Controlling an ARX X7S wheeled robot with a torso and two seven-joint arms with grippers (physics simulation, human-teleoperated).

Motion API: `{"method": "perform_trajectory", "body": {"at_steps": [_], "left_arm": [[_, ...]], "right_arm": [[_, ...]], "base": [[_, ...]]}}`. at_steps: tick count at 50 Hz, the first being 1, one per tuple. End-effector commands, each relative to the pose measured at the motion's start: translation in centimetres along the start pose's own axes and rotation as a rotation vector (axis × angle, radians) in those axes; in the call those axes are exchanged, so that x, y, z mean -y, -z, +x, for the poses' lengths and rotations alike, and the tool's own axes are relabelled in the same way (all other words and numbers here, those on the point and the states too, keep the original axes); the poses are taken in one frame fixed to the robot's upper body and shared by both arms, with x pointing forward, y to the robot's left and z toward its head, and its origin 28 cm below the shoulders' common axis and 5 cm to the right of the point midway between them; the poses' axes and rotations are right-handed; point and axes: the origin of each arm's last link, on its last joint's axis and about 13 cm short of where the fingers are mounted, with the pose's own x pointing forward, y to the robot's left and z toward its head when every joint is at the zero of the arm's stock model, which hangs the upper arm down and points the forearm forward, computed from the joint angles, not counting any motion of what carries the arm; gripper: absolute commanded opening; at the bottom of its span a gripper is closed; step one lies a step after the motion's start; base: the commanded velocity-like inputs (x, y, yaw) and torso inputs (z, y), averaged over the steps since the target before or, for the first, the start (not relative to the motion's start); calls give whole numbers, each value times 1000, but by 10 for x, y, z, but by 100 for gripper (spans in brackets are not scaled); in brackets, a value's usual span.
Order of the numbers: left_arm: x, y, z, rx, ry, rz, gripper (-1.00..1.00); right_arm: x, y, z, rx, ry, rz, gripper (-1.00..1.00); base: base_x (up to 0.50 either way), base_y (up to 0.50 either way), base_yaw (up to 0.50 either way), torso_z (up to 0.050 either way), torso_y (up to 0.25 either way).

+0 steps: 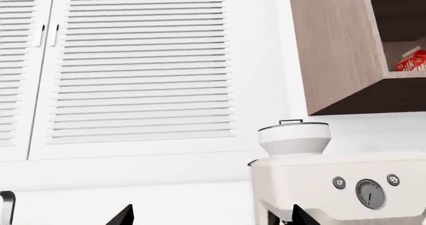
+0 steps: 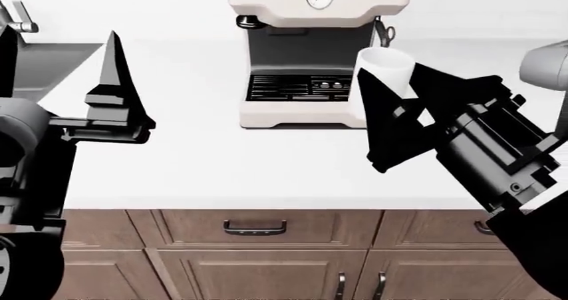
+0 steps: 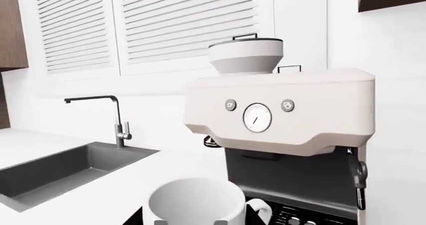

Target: Pick the mug from the cabinet, place it under the coffee machine dispenser, and press the start button.

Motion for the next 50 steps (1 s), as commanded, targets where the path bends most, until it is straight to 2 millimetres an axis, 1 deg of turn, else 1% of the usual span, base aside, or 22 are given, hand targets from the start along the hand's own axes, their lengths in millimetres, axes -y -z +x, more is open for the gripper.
{"method": "perform_trajectory", "body": {"at_steps": [1, 25, 34, 50], "left_arm": [[3, -1, -3, 7, 27, -21, 100], [2, -1, -4, 13, 20, -22, 100], [2, -1, -4, 12, 16, -21, 100], [1, -1, -4, 11, 12, -19, 100]], "right_arm": [[-4, 1, 5, 16, -22, -6, -100], [-8, -7, 17, 18, -33, -79, -100], [-10, -5, 16, -15, -61, -89, -100], [-13, 4, 23, -31, -90, -79, -100]], "base": [[0, 0, 0, -50, 0], [0, 0, 0, -50, 0], [22, 0, 0, 0, 0], [329, 0, 0, 0, 0]]}}
